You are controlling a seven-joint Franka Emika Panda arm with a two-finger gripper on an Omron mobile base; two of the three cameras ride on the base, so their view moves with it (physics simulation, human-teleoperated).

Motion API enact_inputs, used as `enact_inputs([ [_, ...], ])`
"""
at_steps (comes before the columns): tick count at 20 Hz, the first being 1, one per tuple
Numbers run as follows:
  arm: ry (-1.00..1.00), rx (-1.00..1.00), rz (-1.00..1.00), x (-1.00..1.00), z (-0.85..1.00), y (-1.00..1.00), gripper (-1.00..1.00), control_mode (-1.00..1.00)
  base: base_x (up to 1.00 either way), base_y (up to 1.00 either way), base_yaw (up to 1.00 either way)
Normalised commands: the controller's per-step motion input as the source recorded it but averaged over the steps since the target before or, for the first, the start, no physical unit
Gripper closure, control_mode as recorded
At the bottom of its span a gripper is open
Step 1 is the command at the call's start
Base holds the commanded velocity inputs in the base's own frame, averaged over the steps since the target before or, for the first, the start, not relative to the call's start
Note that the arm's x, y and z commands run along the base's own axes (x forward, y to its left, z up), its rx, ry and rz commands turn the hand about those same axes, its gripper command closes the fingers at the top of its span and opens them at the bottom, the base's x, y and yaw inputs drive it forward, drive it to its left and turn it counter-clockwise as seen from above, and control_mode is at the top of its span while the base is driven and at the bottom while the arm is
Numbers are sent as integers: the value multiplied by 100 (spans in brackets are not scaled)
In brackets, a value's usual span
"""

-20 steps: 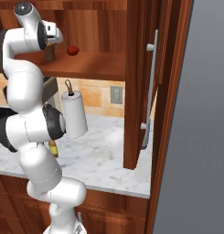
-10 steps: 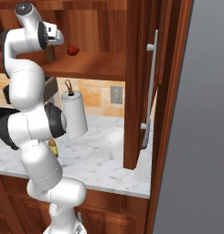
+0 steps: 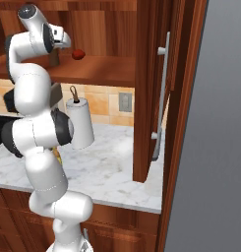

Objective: Pick the cinnamon and honey bottle from the cabinet and place them next to the mug.

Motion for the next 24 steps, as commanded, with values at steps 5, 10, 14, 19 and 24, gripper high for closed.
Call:
enact_inputs([
  [5, 0, 0, -1, 0, 0, 6, -100, -100, 0, 0, 0],
  [10, 4, 0, 0, 1, 0, 3, -100, -100, 0, 0, 0],
  [14, 2, 0, -1, 9, -6, 0, -100, -100, 0, 0, 0],
  [19, 0, 0, -1, 2, -1, 0, -100, -100, 0, 0, 0],
  [24, 0, 0, 0, 0, 0, 0, -100, -100, 0, 0, 0],
])
